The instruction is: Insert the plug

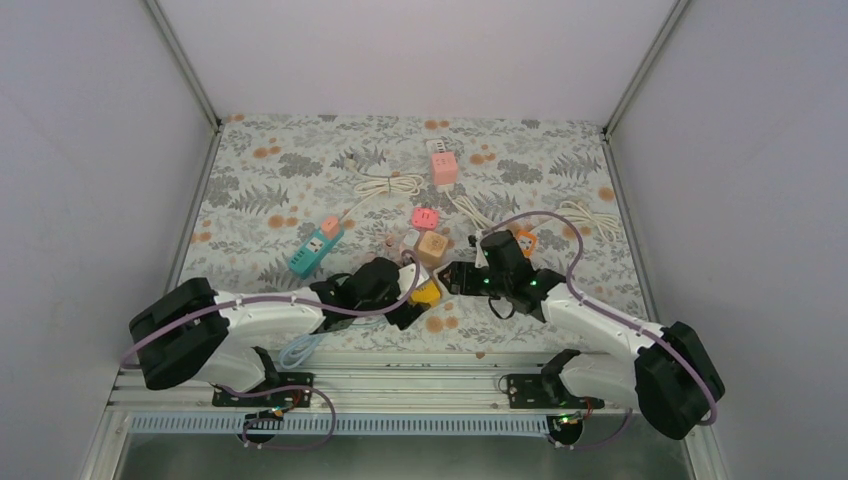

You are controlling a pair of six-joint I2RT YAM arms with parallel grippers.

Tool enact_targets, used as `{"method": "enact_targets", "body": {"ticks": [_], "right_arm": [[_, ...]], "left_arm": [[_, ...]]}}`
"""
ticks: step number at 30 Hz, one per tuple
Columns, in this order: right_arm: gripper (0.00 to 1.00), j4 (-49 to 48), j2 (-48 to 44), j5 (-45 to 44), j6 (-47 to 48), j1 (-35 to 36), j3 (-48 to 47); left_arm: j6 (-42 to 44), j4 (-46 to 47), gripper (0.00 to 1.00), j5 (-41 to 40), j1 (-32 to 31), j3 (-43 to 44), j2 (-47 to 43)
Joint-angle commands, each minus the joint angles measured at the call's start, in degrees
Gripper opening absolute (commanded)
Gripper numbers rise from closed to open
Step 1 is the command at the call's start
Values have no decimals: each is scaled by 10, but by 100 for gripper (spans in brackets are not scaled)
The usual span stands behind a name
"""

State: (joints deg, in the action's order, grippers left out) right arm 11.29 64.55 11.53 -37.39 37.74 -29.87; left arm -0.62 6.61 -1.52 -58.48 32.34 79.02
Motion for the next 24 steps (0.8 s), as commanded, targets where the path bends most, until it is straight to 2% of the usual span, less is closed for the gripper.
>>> {"method": "enact_targets", "body": {"ticks": [1,5,9,13,17,24], "right_arm": [[74,32,13,39,47,-6,-56],[78,63,6,2,34,-14,-84],[76,89,-20,-32,7,-24,-87],[68,137,-43,-64,-15,-33,-79],[58,142,-53,-23,-6,-38,-59],[49,135,-48,23,-3,-41,-48]], "left_arm": [[-3,13,92,11,-4,34,-20],[-22,1,91,5,-4,60,-34],[-69,-14,87,-1,-4,93,-31],[-102,-32,73,-4,-4,128,11],[-120,-39,56,-9,-4,148,54],[-118,-41,41,-5,0,175,91]]}}
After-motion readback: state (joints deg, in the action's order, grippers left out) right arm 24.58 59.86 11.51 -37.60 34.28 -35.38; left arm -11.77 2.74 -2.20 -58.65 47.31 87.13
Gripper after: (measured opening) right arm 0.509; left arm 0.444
